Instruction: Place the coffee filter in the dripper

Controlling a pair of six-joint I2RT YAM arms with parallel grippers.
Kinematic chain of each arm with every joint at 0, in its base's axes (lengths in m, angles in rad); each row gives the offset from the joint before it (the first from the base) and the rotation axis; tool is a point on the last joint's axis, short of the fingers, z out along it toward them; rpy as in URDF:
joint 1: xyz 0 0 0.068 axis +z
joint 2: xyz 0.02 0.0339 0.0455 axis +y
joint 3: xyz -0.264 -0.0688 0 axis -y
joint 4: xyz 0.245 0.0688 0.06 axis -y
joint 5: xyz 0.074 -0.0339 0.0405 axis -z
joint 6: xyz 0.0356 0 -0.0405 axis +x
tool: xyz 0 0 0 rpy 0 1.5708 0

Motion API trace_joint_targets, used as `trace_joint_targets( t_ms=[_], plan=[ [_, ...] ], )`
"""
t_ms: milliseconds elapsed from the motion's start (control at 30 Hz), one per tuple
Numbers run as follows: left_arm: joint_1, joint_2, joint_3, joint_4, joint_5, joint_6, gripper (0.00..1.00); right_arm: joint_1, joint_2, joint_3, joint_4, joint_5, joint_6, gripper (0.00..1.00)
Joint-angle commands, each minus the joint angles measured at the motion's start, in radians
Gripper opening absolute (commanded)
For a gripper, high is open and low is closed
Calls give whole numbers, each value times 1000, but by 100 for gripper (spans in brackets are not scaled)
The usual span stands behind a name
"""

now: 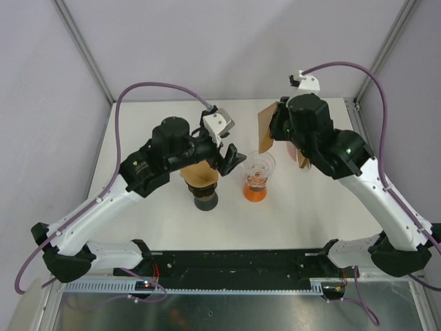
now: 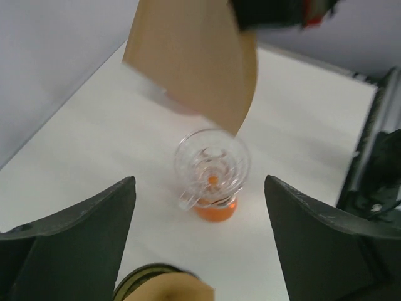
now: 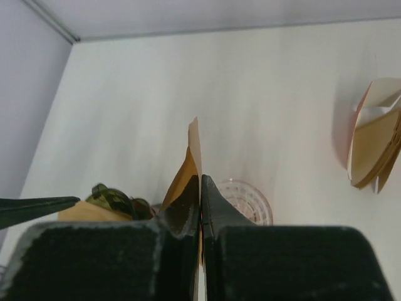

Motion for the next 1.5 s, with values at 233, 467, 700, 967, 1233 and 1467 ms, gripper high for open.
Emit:
trace_joint_targets(
  t_ms=[233, 467, 700, 967, 1233, 1467],
  plan=[
    [-25, 132, 209, -4, 102, -111, 95, 9, 109, 126, -263, -72, -2, 0],
    [-53, 180, 208, -4, -3, -59, 95, 10, 100, 105, -203, -123, 18, 0],
    [-61, 201, 224, 6, -87, -30, 70, 30, 83, 74, -166, -166, 30, 0],
    [-61, 177, 200, 25, -158, 11, 33, 27, 68, 66, -218, -164, 22, 0],
    [-59, 169, 158, 28, -216, 55, 2, -5, 63, 74, -279, -173, -3, 0],
    [-3, 183, 120, 28, -158, -7, 0, -64, 57, 38, -324, -174, -33, 3]
  ],
)
